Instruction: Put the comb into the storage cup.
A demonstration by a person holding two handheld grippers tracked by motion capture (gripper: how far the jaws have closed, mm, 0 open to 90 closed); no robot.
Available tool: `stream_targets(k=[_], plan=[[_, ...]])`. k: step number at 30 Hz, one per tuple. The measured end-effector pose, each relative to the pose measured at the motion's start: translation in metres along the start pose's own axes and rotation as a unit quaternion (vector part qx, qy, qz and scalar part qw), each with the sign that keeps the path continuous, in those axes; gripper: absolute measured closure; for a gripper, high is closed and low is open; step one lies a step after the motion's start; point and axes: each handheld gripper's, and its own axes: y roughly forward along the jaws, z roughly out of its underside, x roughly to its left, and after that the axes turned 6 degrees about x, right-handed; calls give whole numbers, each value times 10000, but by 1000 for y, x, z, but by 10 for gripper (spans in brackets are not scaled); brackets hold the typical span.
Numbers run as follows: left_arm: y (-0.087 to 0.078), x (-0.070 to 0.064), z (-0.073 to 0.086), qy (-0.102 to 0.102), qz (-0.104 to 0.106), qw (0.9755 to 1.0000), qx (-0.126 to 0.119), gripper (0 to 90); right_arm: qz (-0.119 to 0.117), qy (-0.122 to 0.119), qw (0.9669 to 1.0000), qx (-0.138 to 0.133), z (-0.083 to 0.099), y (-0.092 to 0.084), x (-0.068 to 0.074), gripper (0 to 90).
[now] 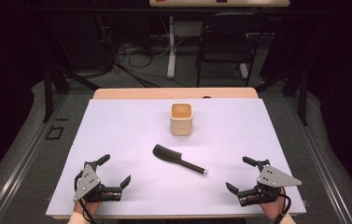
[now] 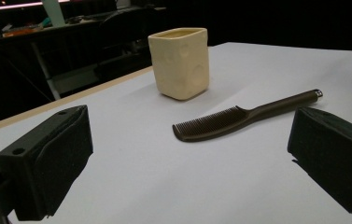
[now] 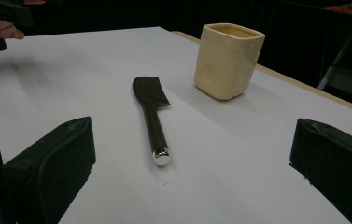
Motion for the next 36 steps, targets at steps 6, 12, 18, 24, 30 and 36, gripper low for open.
stream_targets(k=[6, 12, 18, 24, 30, 36], plan=[[1, 0, 0, 19, -4, 10000, 20, 2, -10, 2, 10000, 73, -1, 1, -1, 0], [1, 0, 0, 12, -14, 10000, 42, 2, -43, 26, 9998, 176, -1, 3, -2, 0], [2, 0, 0, 17, -19, 10000, 44, 2, -163, -1, 9994, 317, -4, 9, -1, 0], [2, -1, 0, 9, 20, 10000, 56, 2, -278, 49, 9980, 561, -11, 20, 1, 0], [2, 0, 0, 15, 14, 10000, 69, 2, -401, 63, 9961, 780, -18, 31, 3, 0], [3, 0, 1, 9, 9, 10000, 79, 2, -515, 51, 9935, 1013, -29, 49, 7, 0]])
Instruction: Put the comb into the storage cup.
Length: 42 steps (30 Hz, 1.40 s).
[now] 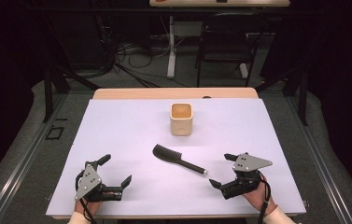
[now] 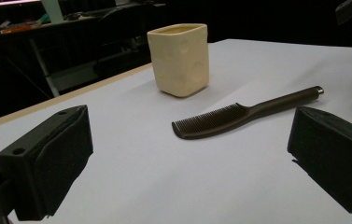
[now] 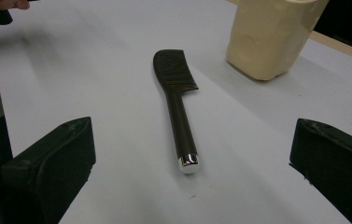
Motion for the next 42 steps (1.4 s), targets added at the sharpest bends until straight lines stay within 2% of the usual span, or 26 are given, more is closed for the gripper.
stream_targets(k=[7, 13, 17, 24, 30, 32, 36, 42], plan=[[1, -1, 0, 30, 29, 10000, 5, 2, -89, -30, 9997, 233, -9, 15, 3, 0], [0, -1, 0, -26, 1, 10000, 12, 1, -199, -33, 9989, 415, -16, 23, 4, 0], [1, -1, 0, -8, 11, 10000, 14, 1, -236, -73, 9978, 623, -22, 31, 6, 0], [-1, -1, 0, 2, -4, 10000, 11, 2, -355, -42, 9944, 991, -33, 46, 9, 0], [-1, 0, 1, -9, -16, 10000, 23, 1, -375, -62, 9924, 1169, -39, 54, 9, 0], [0, 0, 0, -11, -17, 10000, 0, 2, -372, -68, 9903, 1340, -42, 59, 10, 0], [0, -1, 0, -11, -7, 10000, 24, 2, -372, -60, 9888, 1444, -46, 64, 10, 0], [0, 1, 0, 8, -13, 10000, -1, 1, -382, -223, 9847, 1683, -55, 75, 12, 0]])
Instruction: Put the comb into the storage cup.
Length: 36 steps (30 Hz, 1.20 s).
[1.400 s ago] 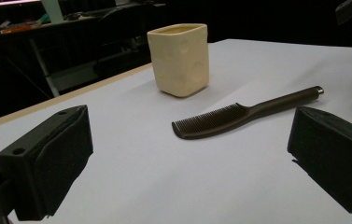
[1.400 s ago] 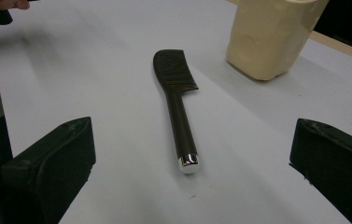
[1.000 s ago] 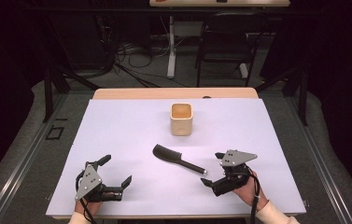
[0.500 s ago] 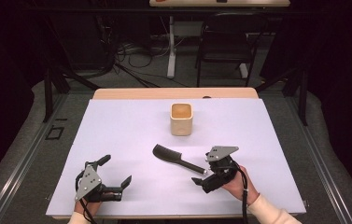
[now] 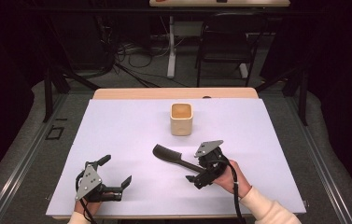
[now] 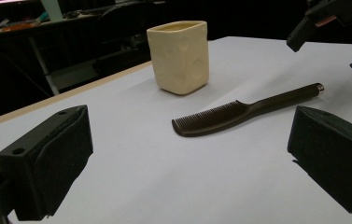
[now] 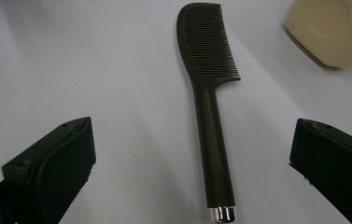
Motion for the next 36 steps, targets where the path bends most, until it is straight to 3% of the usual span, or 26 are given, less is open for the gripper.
stream_targets(k=[12, 24, 34, 36], plan=[[0, 0, 0, 8, -18, 10000, 10, 1, -4, -139, 9993, 356, -17, 9, -4, 0], [-1, 0, 0, -6, -13, 10000, 0, 2, -49, -253, 9964, 807, -33, 24, -4, 16], [0, 0, 0, -4, -8, 10000, 10, 2, 21, -367, 9930, 1119, -45, 30, -7, 194], [0, 0, 0, -19, 3, 10000, 18, 2, 9, -399, 9918, 1213, -48, 32, -7, 290]])
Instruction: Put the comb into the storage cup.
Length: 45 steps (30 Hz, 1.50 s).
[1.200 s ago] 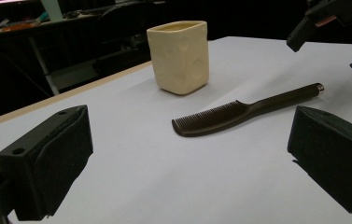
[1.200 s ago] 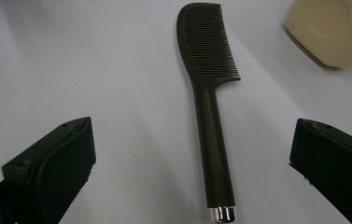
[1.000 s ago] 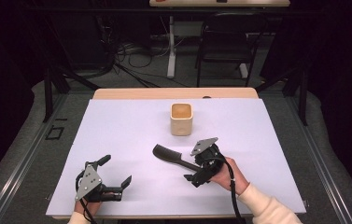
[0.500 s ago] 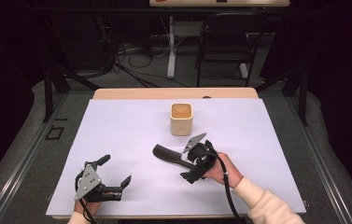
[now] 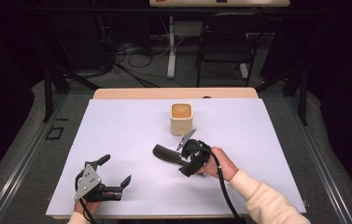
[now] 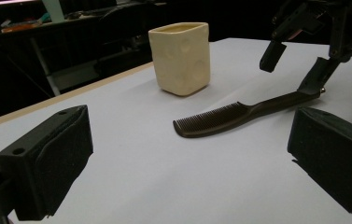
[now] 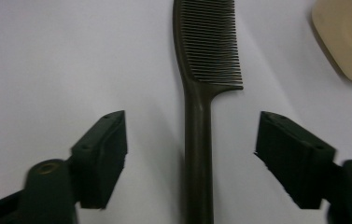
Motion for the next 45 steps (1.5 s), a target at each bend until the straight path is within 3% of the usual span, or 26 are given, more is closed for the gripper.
stream_targets(k=[10, 26, 45], plan=[[0, 0, 0, -2, 18, 10000, -6, 2, 35, -259, 9985, 490, -13, 10, 0, 528], [0, 0, 0, 9, 47, 10000, 4, 2, 1, -164, 9928, 1185, -29, 30, -5, 618], [1, 0, 0, 8, 69, 10000, 18, 2, -2, 44, 9881, 1540, -36, 46, -9, 710]])
